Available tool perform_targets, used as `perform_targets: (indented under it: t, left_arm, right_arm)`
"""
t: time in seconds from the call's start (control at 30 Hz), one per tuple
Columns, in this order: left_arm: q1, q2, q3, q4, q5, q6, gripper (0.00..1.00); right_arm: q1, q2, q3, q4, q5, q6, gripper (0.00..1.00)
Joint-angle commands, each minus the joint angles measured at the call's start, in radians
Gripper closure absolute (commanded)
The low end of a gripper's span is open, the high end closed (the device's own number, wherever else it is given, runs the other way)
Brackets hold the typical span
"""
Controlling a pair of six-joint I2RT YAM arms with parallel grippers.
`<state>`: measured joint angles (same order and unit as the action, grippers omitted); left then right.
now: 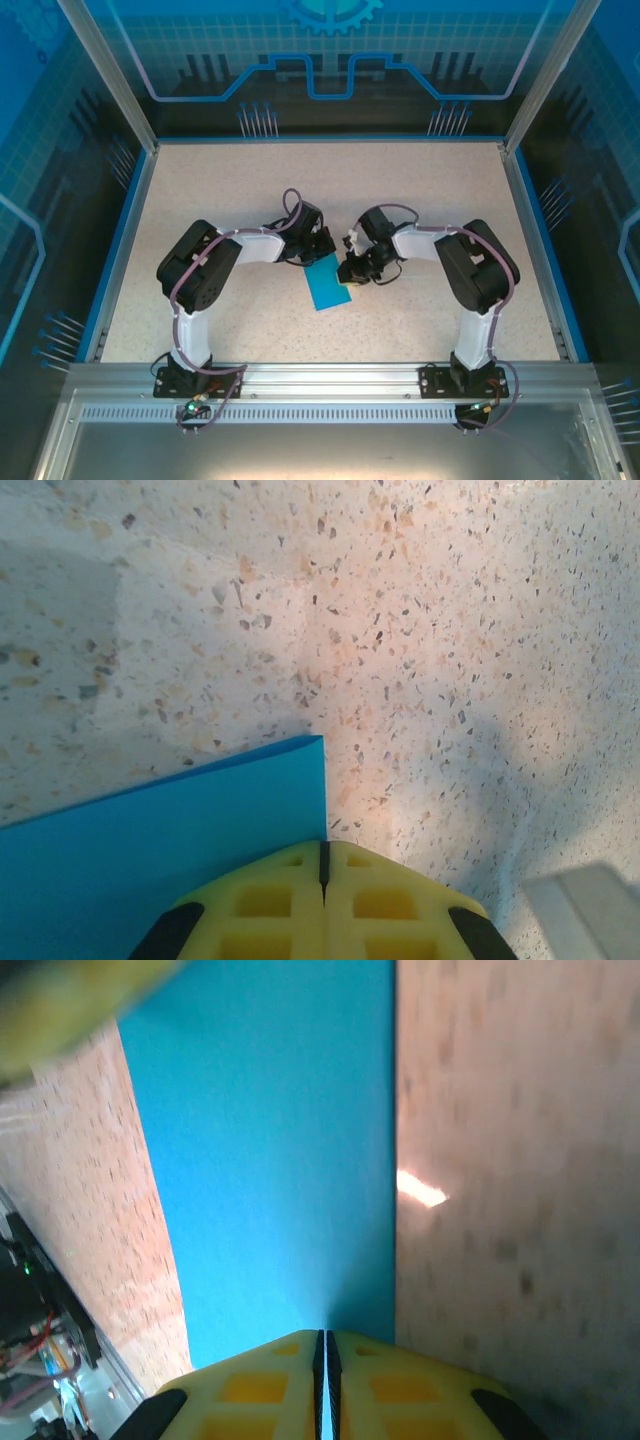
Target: Fold a paper plane with a square sheet of paper (pick it up from the middle)
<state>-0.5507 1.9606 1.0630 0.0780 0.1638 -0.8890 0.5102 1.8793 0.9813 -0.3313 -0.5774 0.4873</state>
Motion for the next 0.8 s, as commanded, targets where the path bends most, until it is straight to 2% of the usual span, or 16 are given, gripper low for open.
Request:
perform_targets:
  t: [0.0,0.2,0.4,0.6,0.77]
  left_arm:
    - [0.015,0.045,-0.046,-0.121,-0.065,0.004,0.97]
    - [0.015,0.044,-0.044,-0.119,-0.059,0.007,0.97]
    - [0.014,0.037,-0.038,-0.109,-0.029,0.012,0.97]
    - [0.013,0.034,-0.033,-0.107,-0.015,0.013,0.96]
    - [0.013,0.028,-0.029,-0.106,0.000,0.013,0.96]
  right_arm:
    - [0.034,-0.035,-0.095,-0.125,-0.005,-0.018,0.86]
    - [0.042,-0.108,-0.201,-0.149,0.002,-0.028,0.86]
    - [0.040,-0.225,-0.108,-0.132,0.033,-0.005,0.86]
    - [0.039,-0.098,0.033,-0.082,0.094,0.025,0.86]
    - [0.036,-0.002,0.074,-0.064,0.077,0.035,0.87]
